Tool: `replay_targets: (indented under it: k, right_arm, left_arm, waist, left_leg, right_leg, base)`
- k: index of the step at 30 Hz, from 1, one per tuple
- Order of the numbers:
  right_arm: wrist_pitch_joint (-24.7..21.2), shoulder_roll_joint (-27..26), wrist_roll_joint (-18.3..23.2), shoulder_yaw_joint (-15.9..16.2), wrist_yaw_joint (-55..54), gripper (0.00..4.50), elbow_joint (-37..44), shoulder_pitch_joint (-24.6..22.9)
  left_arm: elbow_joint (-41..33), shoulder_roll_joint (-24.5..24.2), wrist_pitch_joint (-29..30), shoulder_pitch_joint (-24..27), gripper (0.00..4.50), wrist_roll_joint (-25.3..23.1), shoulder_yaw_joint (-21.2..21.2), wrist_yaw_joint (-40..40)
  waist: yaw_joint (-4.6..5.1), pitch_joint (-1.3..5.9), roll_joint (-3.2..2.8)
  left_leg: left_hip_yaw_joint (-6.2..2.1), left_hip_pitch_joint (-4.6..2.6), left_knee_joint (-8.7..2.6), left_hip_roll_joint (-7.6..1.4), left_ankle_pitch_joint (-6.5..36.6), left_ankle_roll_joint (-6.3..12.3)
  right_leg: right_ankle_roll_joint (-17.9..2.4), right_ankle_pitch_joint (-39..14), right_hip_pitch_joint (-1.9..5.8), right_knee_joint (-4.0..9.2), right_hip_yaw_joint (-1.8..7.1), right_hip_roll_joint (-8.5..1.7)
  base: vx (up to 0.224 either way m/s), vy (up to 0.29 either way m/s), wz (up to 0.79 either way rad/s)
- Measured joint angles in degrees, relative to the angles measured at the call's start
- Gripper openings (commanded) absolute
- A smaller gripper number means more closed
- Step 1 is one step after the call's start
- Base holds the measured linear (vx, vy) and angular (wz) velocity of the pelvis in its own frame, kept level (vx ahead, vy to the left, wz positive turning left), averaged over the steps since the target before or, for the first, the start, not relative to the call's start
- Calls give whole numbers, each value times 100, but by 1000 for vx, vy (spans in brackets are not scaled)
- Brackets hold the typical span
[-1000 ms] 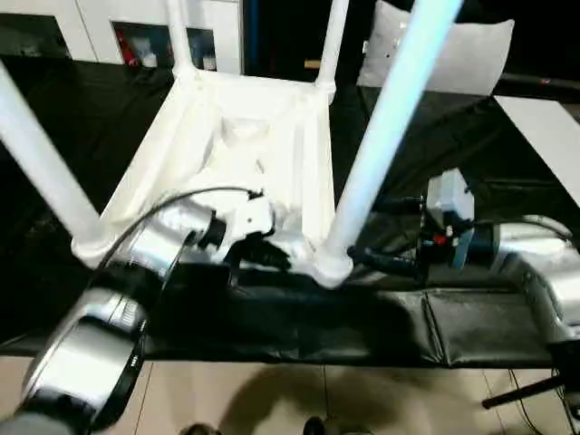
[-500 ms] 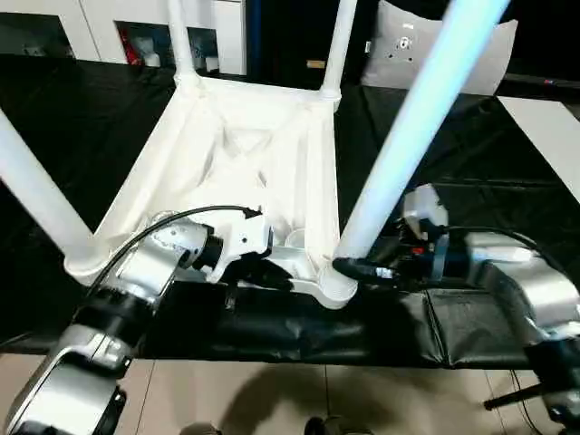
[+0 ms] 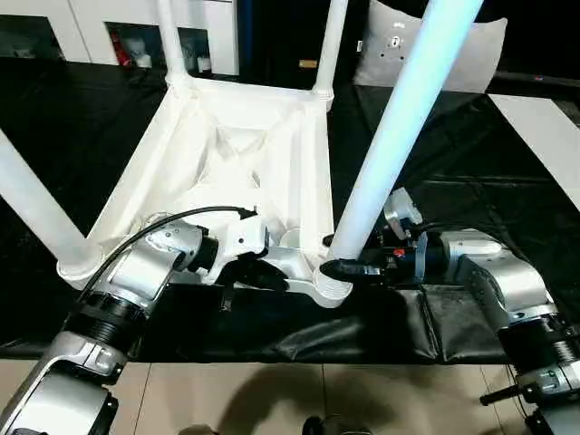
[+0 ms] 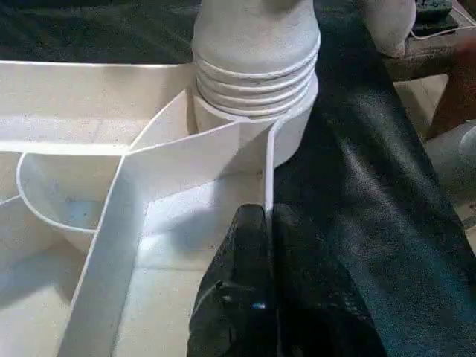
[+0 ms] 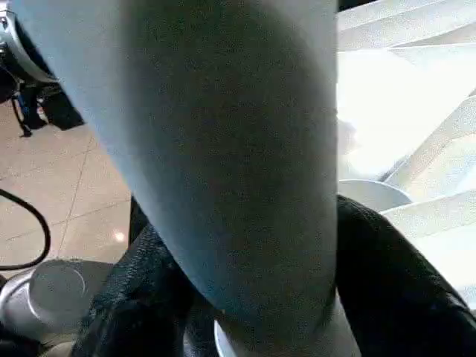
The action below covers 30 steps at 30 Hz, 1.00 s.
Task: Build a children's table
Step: Rotate leg to tighten
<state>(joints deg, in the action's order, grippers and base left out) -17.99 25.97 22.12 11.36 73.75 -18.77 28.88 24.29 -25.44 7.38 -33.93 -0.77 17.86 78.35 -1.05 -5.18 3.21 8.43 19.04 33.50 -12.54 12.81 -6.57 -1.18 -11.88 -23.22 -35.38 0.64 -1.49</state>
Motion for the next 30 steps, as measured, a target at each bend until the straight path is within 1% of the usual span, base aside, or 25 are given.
replay_targets:
  k: [4, 7, 10, 13, 14, 16, 17, 18, 21, 23, 24, 25, 27, 30]
  right_arm:
    - [90, -6, -37, -3, -6, 222, -23, 1]
    - [55, -120, -55, -106, -299, 214, 180, -130]
    - [-10, -406, -138, -270, -1034, 210, 449, -329]
    - [-218, -876, -388, -487, -2171, 208, 660, -414]
    - [-270, -983, -442, -547, -2457, 204, 684, -414]
    - [-414, -1302, -574, -700, -3186, 204, 758, -406]
    - [-457, -1550, -697, -801, -3655, 204, 772, -381]
    - [-504, -1752, -815, -883, -4123, 204, 792, -337]
    - [-557, -2092, -1069, -974, -5013, 203, 796, -193]
    - [-491, -2222, -1185, -981, -5291, 203, 795, -171]
    - [-381, -2275, -1279, -978, -5376, 258, 784, -172]
    - [-311, -2288, -1302, -977, -5387, 271, 783, -180]
    - [-162, -2290, -1298, -971, -5331, 289, 806, -258]
    - [-61, -2172, -1275, -952, -5109, 301, 922, -376]
  left_arm:
    - [-47, 5, 108, 14, 0, 22, -5, -49]
    - [-242, 72, 374, 144, 0, 104, -103, -258]
    - [-389, 136, 681, 239, 0, 104, -233, -585]
    - [-627, 350, 1188, 331, 0, 42, -393, -1237]
    - [-692, 423, 1306, 343, 0, 15, -406, -1414]
    - [-903, 661, 1667, 407, 0, -80, -493, -1898]
    - [-966, 851, 1864, 415, 0, -163, -573, -2203]
    - [-1044, 1025, 2048, 414, 0, -214, -607, -2507]
    - [-1218, 1414, 2347, 429, 0, -344, -656, -3156]
    - [-1288, 1519, 2394, 450, 0, -372, -646, -3388]
    - [-1317, 1548, 2398, 451, 0, -382, -637, -3468]
    - [-1339, 1552, 2389, 452, 0, -388, -617, -3486]
    - [-1375, 1512, 2336, 452, 0, -395, -557, -3477]
    - [-1460, 1423, 2275, 469, 0, -394, -483, -3394]
  waist:
    - [12, -1, 1]
    - [44, -3, -1]
    - [107, -12, -15]
    - [215, -22, -31]
    - [228, -27, -38]
    - [229, -33, -48]
    - [228, -38, -56]
    - [225, -52, -78]
    - [203, -87, -132]
    - [174, -91, -140]
    - [157, -96, -146]
    - [142, -101, -154]
    - [118, -104, -156]
    - [95, -107, -156]
  left_leg:
    - [0, 0, 3, 0, 0, 0]
    - [0, 0, 0, -1, 0, -1]
    - [1, 0, 1, 0, -3, -7]
    - [1, -1, -1, 2, 10, -45]
    - [1, 0, -2, 3, 9, -48]
    - [1, -2, -22, 3, 3, -60]
    - [1, -3, -29, 3, -2, -68]
    - [1, 0, -33, 6, -2, -69]
    - [1, 3, -57, 20, -3, -70]
    - [1, 2, -76, 21, -4, -71]
    - [1, 7, -86, 22, -5, -72]
    - [1, 11, -90, 24, -6, -69]
    - [1, 17, -99, 26, -23, -41]
    - [1, 45, -104, 25, -27, -44]
  right_leg:
    - [-1, 1, 0, -1, 1, 0]
    - [-1, 1, -1, -2, 1, 1]
    - [2, 9, -3, 1, 7, 4]
    - [3, 16, -6, 5, 14, 7]
    - [5, 17, -7, 5, 15, 7]
    - [5, 17, -9, 11, 13, 8]
    - [5, 17, -10, 13, 13, 8]
    - [5, 18, -13, 16, 13, 7]
    - [6, 18, -15, 36, 15, 0]
    - [12, 14, -18, 44, 12, 0]
    - [16, 11, -24, 47, 12, 1]
    - [17, 10, -29, 48, 13, 1]
    - [21, 7, -40, 49, 13, 1]
    - [21, 8, -69, 48, 12, 3]
  base:
    - [0, 0, 0]
    - [0, 0, 0]
    - [0, 0, 0]
    - [0, 0, 0]
    - [0, 0, 0]
    - [0, 0, 0]
    - [0, 0, 0]
    - [0, 0, 0]
    - [0, 0, 0]
    - [0, 0, 0]
    - [0, 0, 0]
    - [0, 0, 0]
    - [0, 0, 0]
    - [0, 0, 0]
